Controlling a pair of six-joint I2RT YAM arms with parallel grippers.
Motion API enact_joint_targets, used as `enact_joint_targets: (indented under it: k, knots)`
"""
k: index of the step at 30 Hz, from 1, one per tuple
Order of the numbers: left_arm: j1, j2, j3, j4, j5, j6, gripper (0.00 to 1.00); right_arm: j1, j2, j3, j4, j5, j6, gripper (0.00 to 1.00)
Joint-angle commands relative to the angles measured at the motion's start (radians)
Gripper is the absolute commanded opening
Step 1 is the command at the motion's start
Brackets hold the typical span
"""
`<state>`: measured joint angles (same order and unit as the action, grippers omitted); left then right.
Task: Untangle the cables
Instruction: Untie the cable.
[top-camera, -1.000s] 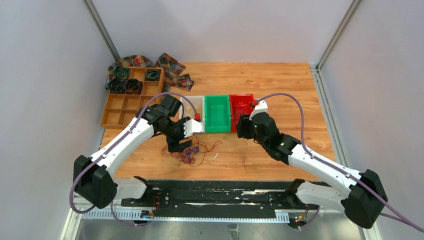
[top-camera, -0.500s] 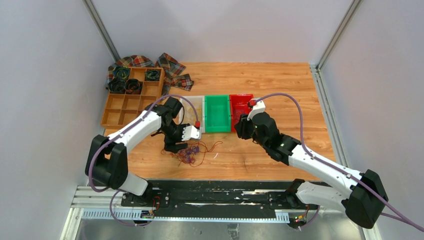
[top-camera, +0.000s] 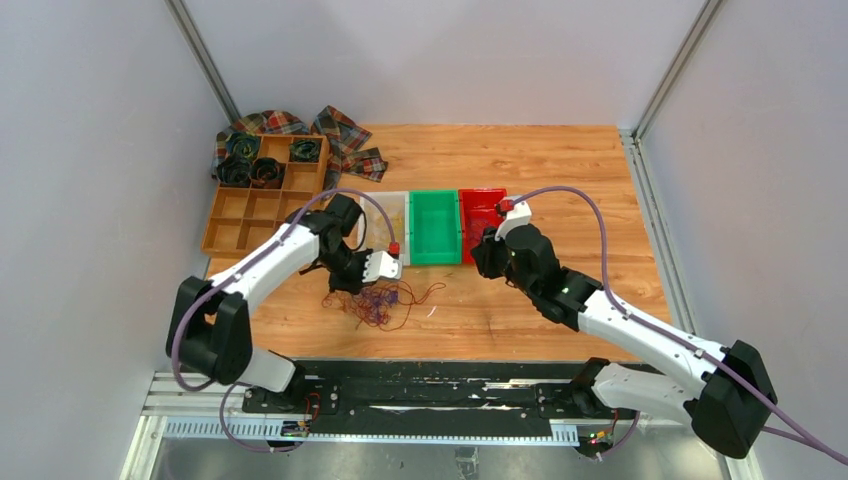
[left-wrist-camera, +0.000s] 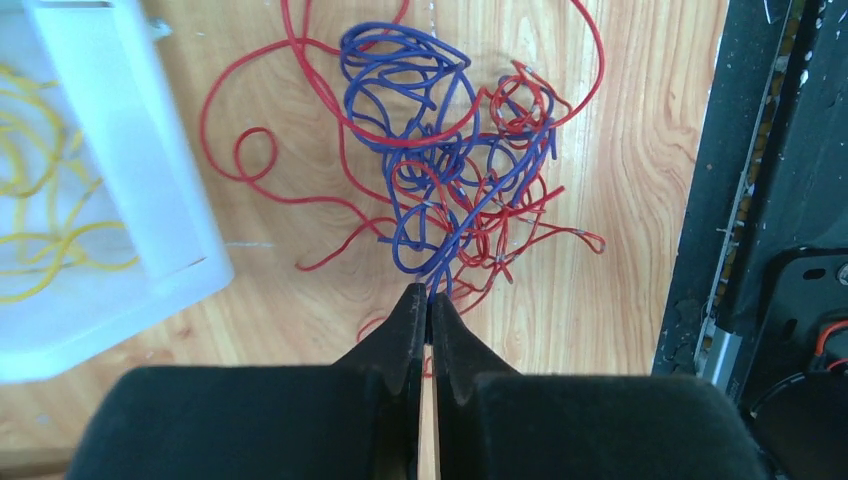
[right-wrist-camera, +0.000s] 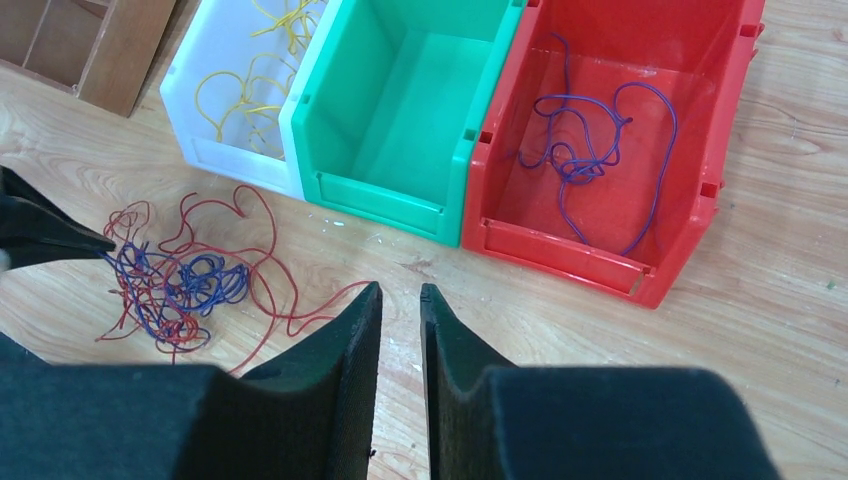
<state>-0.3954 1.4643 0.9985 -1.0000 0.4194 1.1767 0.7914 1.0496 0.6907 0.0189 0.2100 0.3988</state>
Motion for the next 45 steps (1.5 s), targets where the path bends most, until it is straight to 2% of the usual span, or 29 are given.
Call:
enact_joint_targets:
  k: [1, 4, 6, 9, 12, 19, 25, 29, 33, 35, 40, 41, 45]
  knots:
    - [0.005, -0.129, 0.020, -0.060, 0.009, -0.012, 0.03, 0.017, -0.017, 0.002, 0.024, -0.010, -0.007, 0.21]
    - [0.004, -0.212, 0.087, -0.101, 0.012, -0.075, 0.01, 0.037, -0.007, 0.016, 0.046, -0.018, -0.019, 0.28]
    - [0.003, -0.252, 0.145, -0.125, 0.017, -0.134, 0.01, 0.067, 0.004, 0.024, 0.083, -0.014, -0.037, 0.37]
    - [0.004, -0.290, 0.237, -0.162, 0.052, -0.241, 0.01, 0.130, 0.022, 0.044, 0.184, -0.011, -0.079, 0.49]
    - [0.004, -0.309, 0.318, -0.193, 0.107, -0.342, 0.01, 0.209, 0.056, 0.074, 0.281, -0.008, -0.131, 0.56]
    - [0.003, -0.344, 0.420, -0.201, 0.202, -0.474, 0.01, 0.340, 0.153, 0.185, 0.402, -0.031, -0.192, 0.57]
    - [0.002, -0.354, 0.445, -0.200, 0.235, -0.503, 0.00, 0.358, 0.244, 0.253, 0.432, -0.164, -0.186, 0.57]
    - [0.001, -0.361, 0.453, -0.200, 0.257, -0.507, 0.00, 0.358, 0.296, 0.273, 0.439, -0.184, -0.173, 0.58]
    - [0.001, -0.361, 0.471, -0.199, 0.274, -0.526, 0.01, 0.358, 0.324, 0.265, 0.465, -0.168, -0.151, 0.55]
    - [0.001, -0.363, 0.480, -0.198, 0.288, -0.532, 0.00, 0.358, 0.331, 0.259, 0.474, -0.133, -0.142, 0.50]
    - [0.000, -0.376, 0.502, -0.212, 0.290, -0.521, 0.00, 0.351, 0.304, 0.213, 0.461, 0.018, -0.141, 0.29]
    - [0.000, -0.381, 0.521, -0.220, 0.264, -0.506, 0.01, 0.334, 0.272, 0.168, 0.441, 0.064, -0.142, 0.22]
    - [0.000, -0.392, 0.559, -0.223, 0.220, -0.486, 0.00, 0.305, 0.208, 0.092, 0.378, 0.097, -0.120, 0.07]
